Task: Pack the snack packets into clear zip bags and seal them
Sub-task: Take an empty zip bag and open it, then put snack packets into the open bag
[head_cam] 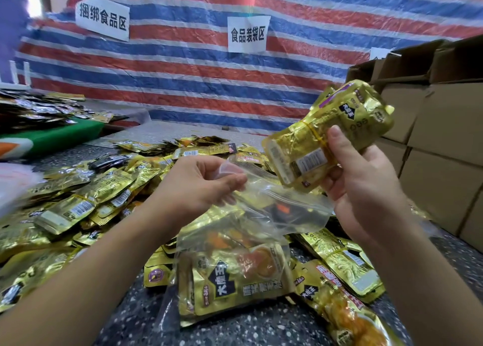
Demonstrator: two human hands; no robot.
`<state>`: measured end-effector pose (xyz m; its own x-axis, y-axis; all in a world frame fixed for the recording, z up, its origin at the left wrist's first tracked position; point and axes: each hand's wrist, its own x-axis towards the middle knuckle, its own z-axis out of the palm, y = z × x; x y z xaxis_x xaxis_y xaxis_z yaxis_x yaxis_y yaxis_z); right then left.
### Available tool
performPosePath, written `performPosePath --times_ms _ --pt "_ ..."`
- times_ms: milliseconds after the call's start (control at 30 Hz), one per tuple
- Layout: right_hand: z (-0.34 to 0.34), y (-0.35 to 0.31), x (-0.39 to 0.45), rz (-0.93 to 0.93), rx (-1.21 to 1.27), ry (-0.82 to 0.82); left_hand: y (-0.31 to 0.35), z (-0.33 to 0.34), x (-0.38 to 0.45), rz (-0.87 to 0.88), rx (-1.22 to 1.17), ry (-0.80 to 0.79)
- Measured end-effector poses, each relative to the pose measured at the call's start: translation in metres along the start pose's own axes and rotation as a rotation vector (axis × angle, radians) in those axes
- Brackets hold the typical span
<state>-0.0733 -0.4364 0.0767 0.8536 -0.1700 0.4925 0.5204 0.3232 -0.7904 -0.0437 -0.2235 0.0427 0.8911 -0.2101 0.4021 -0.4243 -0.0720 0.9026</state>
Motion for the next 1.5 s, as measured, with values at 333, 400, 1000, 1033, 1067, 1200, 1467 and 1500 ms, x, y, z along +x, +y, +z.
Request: performPosePath --times_ms 333,400,1000,1033,1067,1200,1467,1500 --pt "-0.014 0.006 -0.003 -0.075 -0.341 -0.134 0.002 -0.001 -0.001 0.013 -0.096 0.022" --pt "-0.017 0.005 -0.003 -0.061 -0.418 -0.253 0.002 -0.001 -0.001 0.012 -0.097 0.026" --pt "-0.013 0.013 -0.009 0.034 -0.716 -0.493 0.003 0.011 -0.004 0.072 -0.026 -0.071" --pt "-0.014 0.011 -0.008 0.048 -0.733 -0.506 0.002 0.012 -0.004 0.079 -0.026 -0.082" --pt "-0.015 0.010 -0.008 0.057 -0.747 -0.522 0.001 0.013 -0.005 0.088 -0.025 -0.092" --pt "-0.015 0.007 -0.008 0.080 -0.778 -0.563 0.001 0.013 -0.005 0.133 -0.005 -0.123" --pt "-0.012 0.009 -0.008 -0.155 -0.733 -0.624 -0.005 0.015 -0.003 0.123 0.018 -0.124" --pt "-0.011 0.009 -0.008 -0.167 -0.769 -0.624 -0.005 0.015 -0.002 0.116 0.014 -0.125"
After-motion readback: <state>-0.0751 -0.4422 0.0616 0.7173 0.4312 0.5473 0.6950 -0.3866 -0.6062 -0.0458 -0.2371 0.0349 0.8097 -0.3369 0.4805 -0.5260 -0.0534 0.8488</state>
